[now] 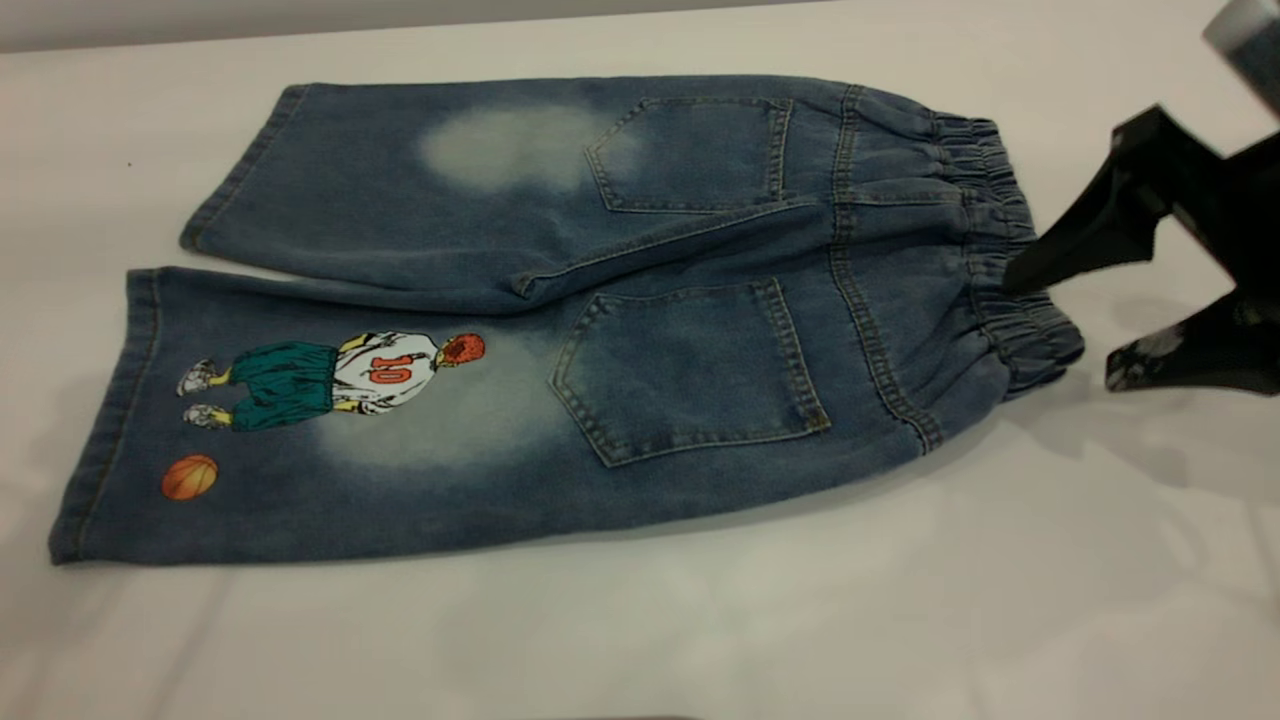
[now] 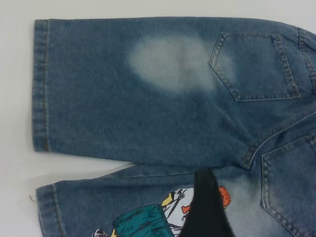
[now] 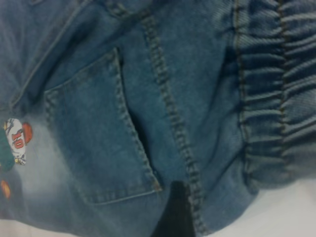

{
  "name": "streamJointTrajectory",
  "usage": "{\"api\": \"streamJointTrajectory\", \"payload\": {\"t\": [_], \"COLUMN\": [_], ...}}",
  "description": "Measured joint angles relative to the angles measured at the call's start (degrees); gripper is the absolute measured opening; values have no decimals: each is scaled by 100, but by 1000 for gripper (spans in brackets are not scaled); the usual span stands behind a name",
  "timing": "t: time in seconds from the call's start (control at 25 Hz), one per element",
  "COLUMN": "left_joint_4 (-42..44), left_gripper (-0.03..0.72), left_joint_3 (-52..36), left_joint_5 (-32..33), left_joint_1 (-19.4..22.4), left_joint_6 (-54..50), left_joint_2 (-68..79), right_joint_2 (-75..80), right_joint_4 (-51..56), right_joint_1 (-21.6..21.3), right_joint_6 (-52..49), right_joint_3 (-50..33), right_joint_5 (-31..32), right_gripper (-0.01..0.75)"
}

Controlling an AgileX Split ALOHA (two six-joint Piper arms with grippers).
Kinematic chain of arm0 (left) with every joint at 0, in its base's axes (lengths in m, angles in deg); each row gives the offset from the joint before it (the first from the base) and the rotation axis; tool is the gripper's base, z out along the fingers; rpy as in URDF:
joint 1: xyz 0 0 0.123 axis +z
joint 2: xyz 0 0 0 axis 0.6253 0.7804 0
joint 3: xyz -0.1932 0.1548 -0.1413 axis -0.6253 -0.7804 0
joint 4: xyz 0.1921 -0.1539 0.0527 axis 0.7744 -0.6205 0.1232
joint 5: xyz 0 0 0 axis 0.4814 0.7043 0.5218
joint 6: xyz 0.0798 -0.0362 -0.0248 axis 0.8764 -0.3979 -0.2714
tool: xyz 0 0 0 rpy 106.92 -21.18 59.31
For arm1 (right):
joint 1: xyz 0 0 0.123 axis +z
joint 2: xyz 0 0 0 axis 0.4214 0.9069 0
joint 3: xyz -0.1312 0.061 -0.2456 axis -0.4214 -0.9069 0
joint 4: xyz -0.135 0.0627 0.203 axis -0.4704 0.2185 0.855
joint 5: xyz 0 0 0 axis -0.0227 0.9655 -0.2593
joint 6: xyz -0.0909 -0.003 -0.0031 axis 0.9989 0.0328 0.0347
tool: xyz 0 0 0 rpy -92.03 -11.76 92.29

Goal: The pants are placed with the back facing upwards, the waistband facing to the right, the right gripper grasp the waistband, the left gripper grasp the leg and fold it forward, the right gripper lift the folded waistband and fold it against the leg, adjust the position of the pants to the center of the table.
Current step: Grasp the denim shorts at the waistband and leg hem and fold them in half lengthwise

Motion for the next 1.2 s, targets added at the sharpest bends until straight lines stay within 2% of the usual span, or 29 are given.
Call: {"api": "streamJointTrajectory", "payload": {"t": [0.28,0.64,0.8,0.92,1.0,1.04,1.2], "left_joint_4": [0,0,0,-5,-5,-5,22], "left_gripper": [484,484,484,484,484,484,484], "left_joint_3": [0,0,0,0,0,0,0], "left_joint_5": [0,0,0,0,0,0,85], "left_joint_1": [0,0,0,0,0,0,0], "left_joint_6": [1,1,1,-1,-1,-10,-266], "left_joint_2": [0,0,0,0,0,11,177], "right_joint_2": [508,739,744,744,744,744,744], "right_joint_4": [570,632,632,613,532,480,385], "right_joint_1": [0,0,0,0,0,0,0], "right_joint_6": [576,598,602,610,617,619,619], "right_joint_3": [67,371,376,376,377,377,382], "right_joint_5": [60,66,66,66,66,79,158], "right_gripper": [586,561,439,262,115,69,31]}}
